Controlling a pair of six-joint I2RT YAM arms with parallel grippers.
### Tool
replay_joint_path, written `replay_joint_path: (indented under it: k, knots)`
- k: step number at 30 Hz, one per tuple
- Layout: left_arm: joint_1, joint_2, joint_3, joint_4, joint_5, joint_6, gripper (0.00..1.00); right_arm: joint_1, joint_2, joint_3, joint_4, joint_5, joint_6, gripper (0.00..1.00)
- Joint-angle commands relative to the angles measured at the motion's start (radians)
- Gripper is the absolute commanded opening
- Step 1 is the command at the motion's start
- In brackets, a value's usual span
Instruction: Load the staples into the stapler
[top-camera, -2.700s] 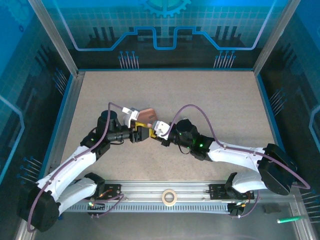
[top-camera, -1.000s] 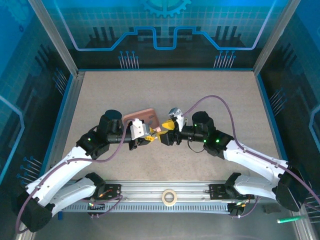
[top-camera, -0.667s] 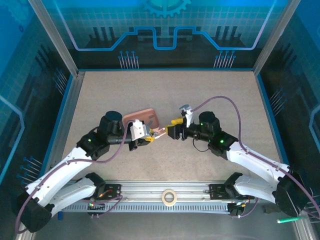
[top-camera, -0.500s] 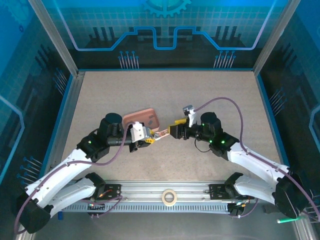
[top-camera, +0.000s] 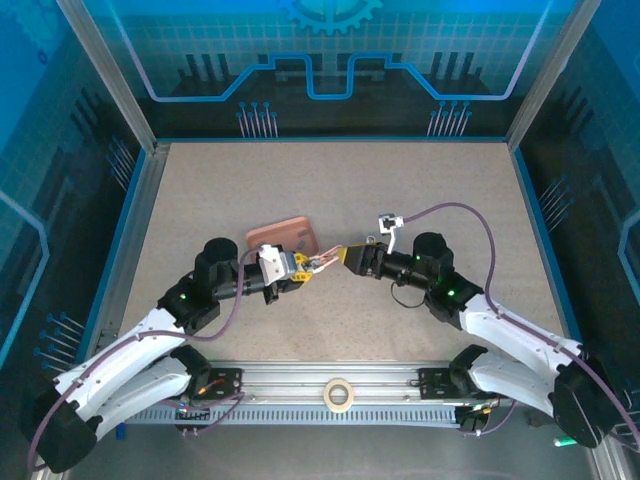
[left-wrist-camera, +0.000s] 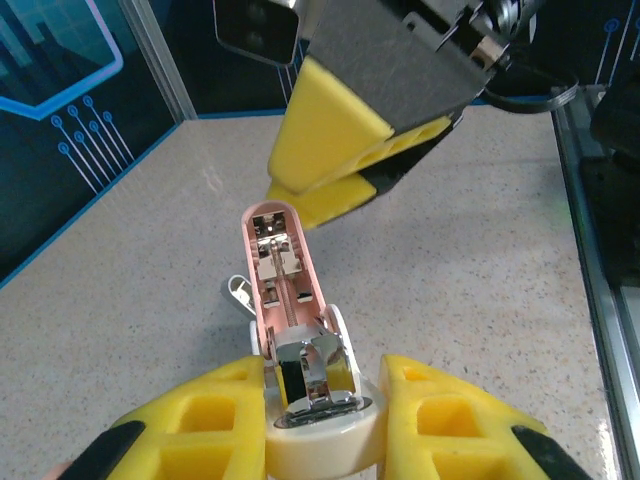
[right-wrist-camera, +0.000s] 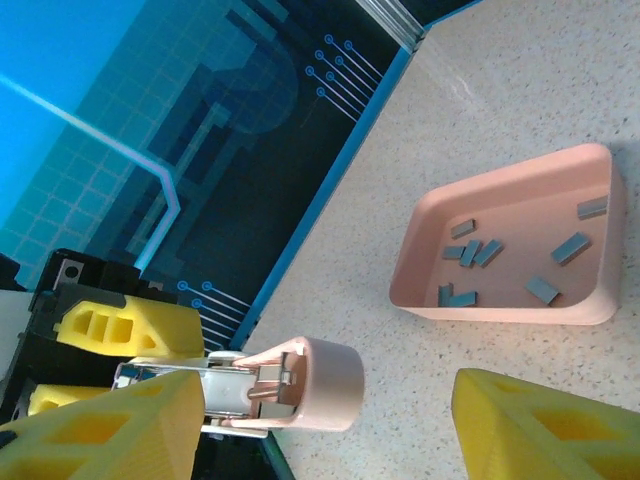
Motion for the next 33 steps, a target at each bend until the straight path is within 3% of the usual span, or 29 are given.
replay_joint_path:
  k: [1, 16, 17, 20, 23, 25, 28, 33]
  knots:
    - [-0.007, -0.017, -0.012, 0.100, 0.012, -0.029, 0.00, 0.024, 0.036, 0.002, 0.116, -0.025, 0.080, 0.65]
    - [-0.012, -0.029, -0.022, 0.095, -0.021, -0.036, 0.02, 0.054, 0.098, 0.000, 0.270, -0.033, 0.084, 0.28]
    - [-0.012, -0.028, -0.019, 0.085, -0.025, -0.041, 0.05, 0.053, 0.088, -0.005, 0.267, -0.026, 0.071, 0.26]
    - [-0.013, -0.028, -0.005, 0.044, -0.030, -0.088, 0.27, 0.045, 0.032, -0.017, 0.206, 0.012, -0.018, 0.20]
    - [-0.013, -0.033, 0.007, -0.011, -0.007, -0.175, 0.50, 0.045, -0.029, 0.006, 0.057, 0.038, -0.163, 0.18]
    - [-0.012, -0.043, 0.006, -0.038, 0.000, -0.235, 0.60, 0.044, -0.059, 0.029, -0.045, 0.050, -0.271, 0.17]
    - [-0.011, -0.058, 0.002, -0.065, -0.016, -0.341, 0.68, 0.040, -0.102, 0.043, -0.148, 0.065, -0.427, 0.15]
    - [-0.012, -0.045, 0.006, -0.075, 0.008, -0.502, 0.69, 0.035, -0.147, 0.077, -0.275, 0.042, -0.665, 0.14]
